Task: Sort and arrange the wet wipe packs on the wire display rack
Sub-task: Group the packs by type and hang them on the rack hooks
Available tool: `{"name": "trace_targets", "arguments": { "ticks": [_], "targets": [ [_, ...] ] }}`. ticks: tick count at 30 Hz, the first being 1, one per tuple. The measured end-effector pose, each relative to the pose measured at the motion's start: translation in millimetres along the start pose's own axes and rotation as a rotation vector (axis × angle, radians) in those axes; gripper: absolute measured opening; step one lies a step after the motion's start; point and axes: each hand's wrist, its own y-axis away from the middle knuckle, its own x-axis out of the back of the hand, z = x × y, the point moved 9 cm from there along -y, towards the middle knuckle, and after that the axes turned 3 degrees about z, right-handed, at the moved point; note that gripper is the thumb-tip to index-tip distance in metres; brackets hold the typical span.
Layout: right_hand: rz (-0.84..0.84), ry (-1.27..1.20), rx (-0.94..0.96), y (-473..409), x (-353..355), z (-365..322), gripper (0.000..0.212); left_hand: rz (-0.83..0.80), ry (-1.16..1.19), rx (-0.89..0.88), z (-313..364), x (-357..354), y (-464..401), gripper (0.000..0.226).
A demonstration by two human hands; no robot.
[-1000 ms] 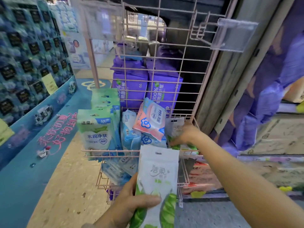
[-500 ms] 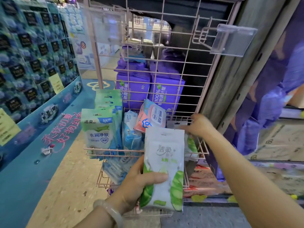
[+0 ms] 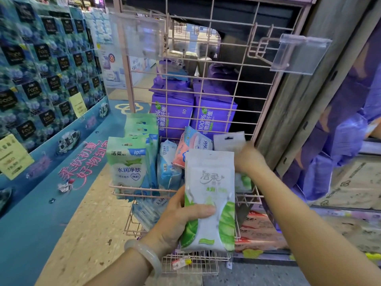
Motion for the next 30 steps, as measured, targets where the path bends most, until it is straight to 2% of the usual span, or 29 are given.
{"name": "trace_targets", "arguments": {
  "ticks": [2,5,8,11,14,15,16,17,19,21,23,26,28,30],
  "targets": [
    [0.085,-0.103,0.041,-10.4,16.4,-5.7,0.065,0.002,0.015,0.001,0.4,0.2,-1.5,0.075],
    [-0.012,-0.135,0.037,-16.4,2.8,-4.2,0.054,0.025,0.034,0.009,-2.2,1.3,-4.0,0.076],
    [0.000,-0.095,0.010,-8.3,-9.9,2.9,0.052,0.027,0.034,0.023,-5.5,-0.2,-4.6,0.077],
    [0.123,-0.159,0.112,1.5,6.1,-5.0,0.061,0.040,0.039,0.045,-9.6,0.7,-6.2,0.078],
    [0.228,-0.260,0.169,15.0,36.9,0.2,0.058,0.036,0.061,0.045,-8.8,-2.5,-7.8,0.076],
    [0.179,-0.369,0.158,19.7,42.3,6.9,0.054,0.031,0.069,0.037,-6.2,-5.7,-8.7,0.076],
    [0.037,-0.515,0.129,27.7,40.7,11.9,0.051,0.031,0.076,0.026,-2.5,-10.0,-10.5,0.077],
    [-0.174,-0.644,0.098,39.9,33.2,13.4,0.054,0.039,0.086,0.011,1.6,-15.1,-13.9,0.079],
    [-0.570,-0.692,0.105,72.1,19.3,10.6,0.067,0.068,0.109,-0.032,12.3,-29.4,-23.6,0.082],
    [-0.697,-0.734,0.220,85.3,22.3,6.3,0.057,0.082,0.114,-0.102,27.0,-46.9,-38.3,0.078],
    [-0.633,-0.867,0.297,76.2,37.7,0.3,0.044,0.074,0.066,-0.185,46.3,-63.0,-56.7,0.067],
    [-0.438,-0.993,0.264,45.2,48.9,5.2,0.052,0.111,-0.074,-0.229,61.1,-72.4,-89.2,0.048],
    [-0.385,-0.840,0.267,32.7,37.4,8.5,0.045,0.157,-0.135,-0.174,52.0,-69.0,-110.4,0.041],
    [-0.390,-0.638,0.293,25.6,19.0,10.9,0.037,0.221,-0.222,-0.120,39.6,-62.0,-123.4,0.049]
  ]
}}
